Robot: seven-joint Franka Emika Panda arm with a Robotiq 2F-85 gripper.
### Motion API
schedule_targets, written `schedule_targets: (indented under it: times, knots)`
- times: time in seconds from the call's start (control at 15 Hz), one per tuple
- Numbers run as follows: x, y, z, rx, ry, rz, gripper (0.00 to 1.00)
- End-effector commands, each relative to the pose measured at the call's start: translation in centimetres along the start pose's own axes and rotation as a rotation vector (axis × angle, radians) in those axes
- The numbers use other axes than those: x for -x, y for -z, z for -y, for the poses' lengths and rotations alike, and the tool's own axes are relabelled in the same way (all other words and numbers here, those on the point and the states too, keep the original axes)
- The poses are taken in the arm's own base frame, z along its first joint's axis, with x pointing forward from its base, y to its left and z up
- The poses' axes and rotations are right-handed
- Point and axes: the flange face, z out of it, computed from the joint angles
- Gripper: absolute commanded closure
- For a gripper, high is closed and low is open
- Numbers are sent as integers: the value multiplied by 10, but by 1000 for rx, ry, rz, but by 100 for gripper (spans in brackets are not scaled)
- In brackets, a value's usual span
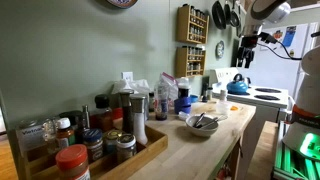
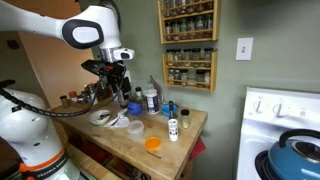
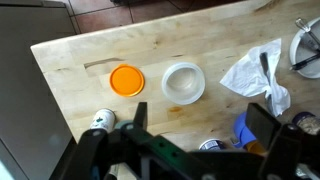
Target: Pick up the upside down clear lunch box and put it in the clear lunch box on the table
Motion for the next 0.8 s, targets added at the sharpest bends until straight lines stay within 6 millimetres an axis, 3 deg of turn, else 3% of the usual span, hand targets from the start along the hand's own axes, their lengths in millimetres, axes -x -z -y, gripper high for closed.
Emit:
schedule_targets:
  times: [0.0, 0.4, 0.53, 0.73]
  knots:
    - [0, 1, 0, 0, 0, 1, 0]
    - [0, -1, 0, 23, -8, 7, 0]
    - [-9, -1, 18, 11, -27, -28, 0]
    - [-45, 10, 60, 5, -66, -149, 0]
